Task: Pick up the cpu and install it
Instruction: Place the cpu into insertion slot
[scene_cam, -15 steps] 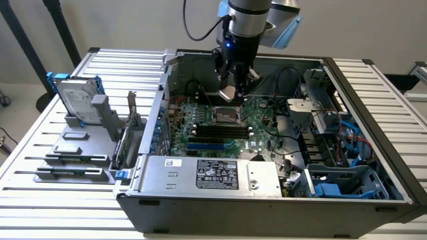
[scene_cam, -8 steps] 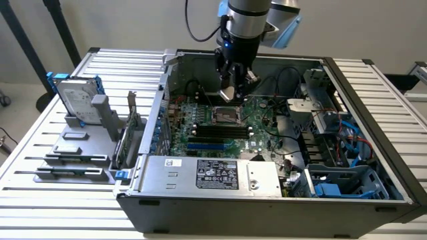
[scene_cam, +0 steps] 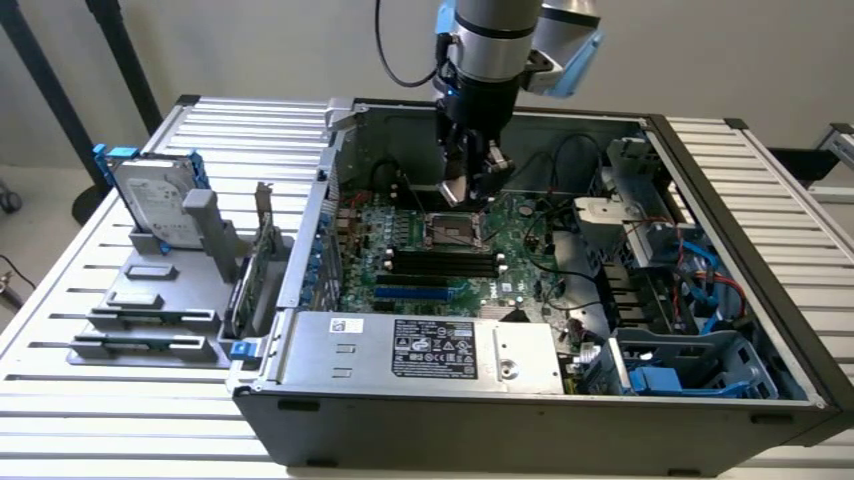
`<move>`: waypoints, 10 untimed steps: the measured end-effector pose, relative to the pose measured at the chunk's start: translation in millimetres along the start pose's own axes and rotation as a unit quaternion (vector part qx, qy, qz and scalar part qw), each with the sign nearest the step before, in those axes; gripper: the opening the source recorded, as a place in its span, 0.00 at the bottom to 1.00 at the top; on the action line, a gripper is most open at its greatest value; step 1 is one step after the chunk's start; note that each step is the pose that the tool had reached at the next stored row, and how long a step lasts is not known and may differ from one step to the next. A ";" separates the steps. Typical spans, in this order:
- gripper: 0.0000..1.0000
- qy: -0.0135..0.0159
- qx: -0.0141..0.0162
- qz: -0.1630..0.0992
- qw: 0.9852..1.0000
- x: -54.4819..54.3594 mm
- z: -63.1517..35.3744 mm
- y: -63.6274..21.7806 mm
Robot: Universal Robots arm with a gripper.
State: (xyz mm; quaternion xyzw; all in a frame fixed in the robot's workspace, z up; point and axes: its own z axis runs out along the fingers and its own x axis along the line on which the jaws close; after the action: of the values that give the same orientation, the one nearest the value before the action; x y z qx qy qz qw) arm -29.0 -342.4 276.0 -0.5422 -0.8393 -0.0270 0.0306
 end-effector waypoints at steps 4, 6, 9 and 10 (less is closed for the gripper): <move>0.55 0.000 -0.003 0.036 0.999 -0.3 3.7 0.0; 0.55 -0.001 -0.004 0.054 0.999 -0.4 5.4 0.0; 0.55 -0.001 -0.007 0.082 0.997 -0.7 8.4 -0.1; 0.55 -0.001 -0.007 0.091 0.996 -0.8 9.7 -0.1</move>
State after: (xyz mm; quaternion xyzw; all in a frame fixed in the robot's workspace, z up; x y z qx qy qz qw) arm -29.0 -342.4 266.3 -0.6162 -0.7865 -0.0297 0.0280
